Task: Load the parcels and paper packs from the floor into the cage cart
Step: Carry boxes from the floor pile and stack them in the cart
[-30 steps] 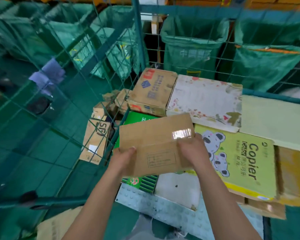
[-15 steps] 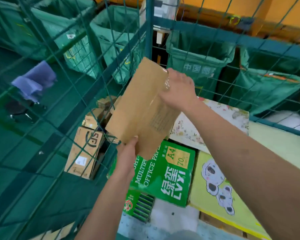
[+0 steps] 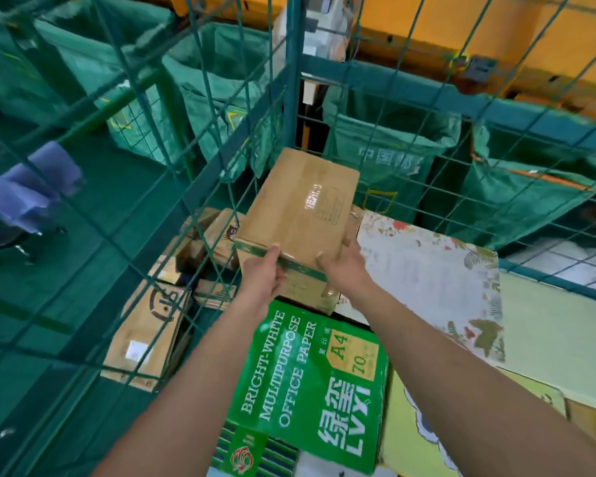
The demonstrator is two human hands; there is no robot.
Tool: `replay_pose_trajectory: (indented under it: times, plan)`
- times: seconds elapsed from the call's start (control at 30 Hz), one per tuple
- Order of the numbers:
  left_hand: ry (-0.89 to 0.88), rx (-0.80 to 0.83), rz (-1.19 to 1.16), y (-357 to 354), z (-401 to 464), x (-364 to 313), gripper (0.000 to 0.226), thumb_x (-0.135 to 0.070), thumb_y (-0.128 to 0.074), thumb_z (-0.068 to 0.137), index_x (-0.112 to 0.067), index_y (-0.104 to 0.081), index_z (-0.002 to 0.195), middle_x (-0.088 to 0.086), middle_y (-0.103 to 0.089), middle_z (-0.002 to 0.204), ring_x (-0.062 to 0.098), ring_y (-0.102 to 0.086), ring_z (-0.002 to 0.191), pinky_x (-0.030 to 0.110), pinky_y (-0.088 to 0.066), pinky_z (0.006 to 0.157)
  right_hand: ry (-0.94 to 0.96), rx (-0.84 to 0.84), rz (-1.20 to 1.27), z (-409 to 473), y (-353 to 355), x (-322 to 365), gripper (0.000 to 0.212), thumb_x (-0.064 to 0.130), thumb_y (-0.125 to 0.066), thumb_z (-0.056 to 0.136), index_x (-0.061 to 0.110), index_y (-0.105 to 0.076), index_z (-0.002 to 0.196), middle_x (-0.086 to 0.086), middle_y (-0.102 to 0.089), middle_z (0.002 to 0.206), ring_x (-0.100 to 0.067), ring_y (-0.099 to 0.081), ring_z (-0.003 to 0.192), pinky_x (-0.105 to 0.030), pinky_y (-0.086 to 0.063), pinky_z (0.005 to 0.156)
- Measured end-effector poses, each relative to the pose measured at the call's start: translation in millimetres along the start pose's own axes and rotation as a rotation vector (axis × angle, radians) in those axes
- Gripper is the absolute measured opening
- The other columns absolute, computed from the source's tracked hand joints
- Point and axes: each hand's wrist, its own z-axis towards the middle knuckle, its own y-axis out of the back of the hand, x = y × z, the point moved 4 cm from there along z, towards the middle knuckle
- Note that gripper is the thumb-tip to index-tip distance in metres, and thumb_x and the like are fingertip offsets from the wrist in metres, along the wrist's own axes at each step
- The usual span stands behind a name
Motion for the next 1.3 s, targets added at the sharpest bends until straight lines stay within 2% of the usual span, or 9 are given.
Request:
replay_pose_trajectory:
  times: [0.13,0.23,0.37,0.53,0.63,0.77,0.97,1.1,1.3]
  plan:
    - [0.003,-0.041,0.103,1,21,-6,0.045,-0.046,-0.06,0.1,-0.007,-0.055,0.122,0.012,-0.064,0.089,0.022,-0.06,0.071,0.029,-0.051,0.057,-0.237,0.142,0.15,3,-16,-3,0.057,0.047,-0.052,0.102,0.028,-0.028,0.15,-0.008,-0.053,0.142,-0.034,-0.069,0.104,-0.039,-0.063,0.074]
    - [-0.028,-0.037,0.162,-8,36,-18,0.05,-0.047,-0.059,0.1,-0.005,-0.055,0.127,0.01,-0.069,0.089,0.021,-0.062,0.07,0.03,-0.051,0.058,-0.191,0.061,0.326,20,-13,7,0.04,0.032,-0.055,0.104,0.033,-0.035,0.139,-0.006,-0.059,0.134,-0.031,-0.07,0.102,-0.046,-0.064,0.082]
    - [0.015,0.018,0.217,-24,47,-32,0.049,-0.055,-0.06,0.094,-0.01,-0.062,0.114,0.01,-0.076,0.1,0.024,-0.064,0.085,0.037,-0.055,0.085,-0.2,-0.079,0.456,38,-7,11,0.041,0.018,-0.056,0.101,0.026,-0.041,0.138,-0.005,-0.065,0.119,-0.031,-0.07,0.101,-0.048,-0.062,0.087]
    - [-0.061,-0.051,0.318,-23,87,-6,0.104,-0.088,-0.048,0.058,-0.016,-0.051,0.133,0.006,-0.075,0.107,0.033,-0.07,0.103,0.053,-0.056,0.097,-0.142,-0.146,0.439,34,-18,2,0.05,0.026,-0.051,0.104,0.027,-0.032,0.15,-0.001,-0.063,0.126,-0.025,-0.069,0.097,-0.036,-0.064,0.077]
    - [-0.117,-0.019,0.343,-27,61,-17,0.084,-0.077,-0.048,0.081,-0.012,-0.048,0.133,0.011,-0.072,0.115,0.036,-0.069,0.107,0.053,-0.056,0.095,-0.144,-0.168,0.455,29,-22,-6,0.051,0.028,-0.049,0.105,0.029,-0.029,0.153,0.001,-0.062,0.127,-0.024,-0.069,0.099,-0.031,-0.062,0.074]
    - [-0.137,-0.02,0.387,-27,64,-28,0.103,-0.086,-0.037,0.066,-0.01,-0.05,0.134,0.011,-0.07,0.12,0.035,-0.068,0.106,0.054,-0.055,0.096,-0.149,-0.186,0.508,33,-27,3,0.055,0.025,-0.049,0.105,0.033,-0.026,0.154,0.001,-0.062,0.128,-0.024,-0.07,0.093,-0.033,-0.064,0.074]
    - [-0.14,0.002,0.433,-27,67,-54,0.072,-0.067,-0.045,0.095,-0.009,-0.048,0.137,0.011,-0.068,0.125,0.034,-0.065,0.113,0.053,-0.052,0.101,-0.122,-0.222,0.53,51,-35,15,0.06,0.025,-0.053,0.103,0.041,-0.025,0.154,0.001,-0.06,0.134,-0.027,-0.071,0.098,-0.039,-0.066,0.071]
    - [-0.103,0.028,0.393,-25,73,-48,0.082,-0.073,-0.044,0.086,-0.014,-0.043,0.142,0.008,-0.067,0.127,0.032,-0.064,0.114,0.052,-0.05,0.103,-0.177,-0.147,0.535,47,-31,16,0.054,0.03,-0.052,0.106,0.037,-0.027,0.153,-0.004,-0.062,0.13,-0.028,-0.069,0.107,-0.037,-0.065,0.08]
    - [-0.089,0.102,0.367,-10,34,-29,0.049,-0.063,-0.049,0.098,-0.02,-0.06,0.119,0.002,-0.067,0.11,0.023,-0.065,0.1,0.049,-0.053,0.099,-0.233,-0.039,0.654,15,-34,9,0.058,0.035,-0.062,0.101,0.031,-0.035,0.152,0.0,-0.058,0.14,-0.023,-0.06,0.121,-0.035,-0.059,0.093]
